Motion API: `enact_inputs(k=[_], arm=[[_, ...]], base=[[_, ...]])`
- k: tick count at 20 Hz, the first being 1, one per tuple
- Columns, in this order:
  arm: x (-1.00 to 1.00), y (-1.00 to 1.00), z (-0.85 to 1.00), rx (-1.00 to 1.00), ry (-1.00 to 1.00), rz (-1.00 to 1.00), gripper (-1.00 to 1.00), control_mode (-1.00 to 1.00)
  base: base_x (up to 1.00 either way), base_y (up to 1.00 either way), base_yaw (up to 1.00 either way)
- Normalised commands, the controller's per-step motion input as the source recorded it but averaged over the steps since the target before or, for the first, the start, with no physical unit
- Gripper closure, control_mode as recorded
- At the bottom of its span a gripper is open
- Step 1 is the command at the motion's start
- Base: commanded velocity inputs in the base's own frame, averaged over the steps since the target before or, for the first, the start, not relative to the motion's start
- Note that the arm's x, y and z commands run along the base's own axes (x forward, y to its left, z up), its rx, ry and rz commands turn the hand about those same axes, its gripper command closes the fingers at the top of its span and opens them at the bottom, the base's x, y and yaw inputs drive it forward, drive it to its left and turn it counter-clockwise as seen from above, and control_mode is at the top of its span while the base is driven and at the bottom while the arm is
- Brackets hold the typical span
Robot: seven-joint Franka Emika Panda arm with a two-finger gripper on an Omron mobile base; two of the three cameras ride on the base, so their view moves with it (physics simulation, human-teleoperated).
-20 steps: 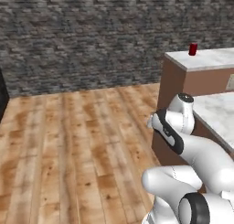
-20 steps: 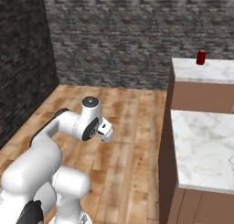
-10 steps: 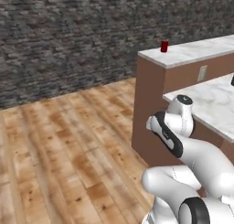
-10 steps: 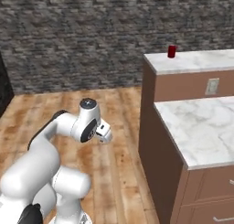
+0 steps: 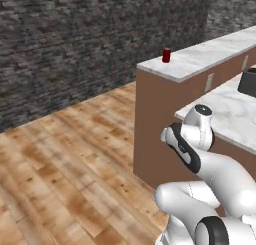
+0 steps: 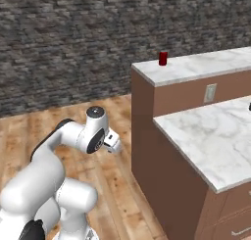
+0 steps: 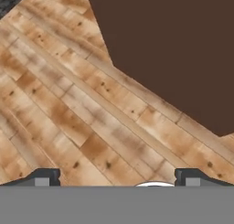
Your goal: Four empty soda cans are scattered around the kitchen. Gather all the cans and cluster them next to the stove for recycling.
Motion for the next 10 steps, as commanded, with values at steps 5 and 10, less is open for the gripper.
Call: enact_inputs(k=[5,10], arm=[[0.00,0.00,0.00,0.00,0.00,0.00,-1.00,1.00],[0.00,0.00,0.00,0.00,0.00,0.00,-1.00,1.00]], base=[[0.61,0.68,-0.37],[0.57,0.64,-0.32]])
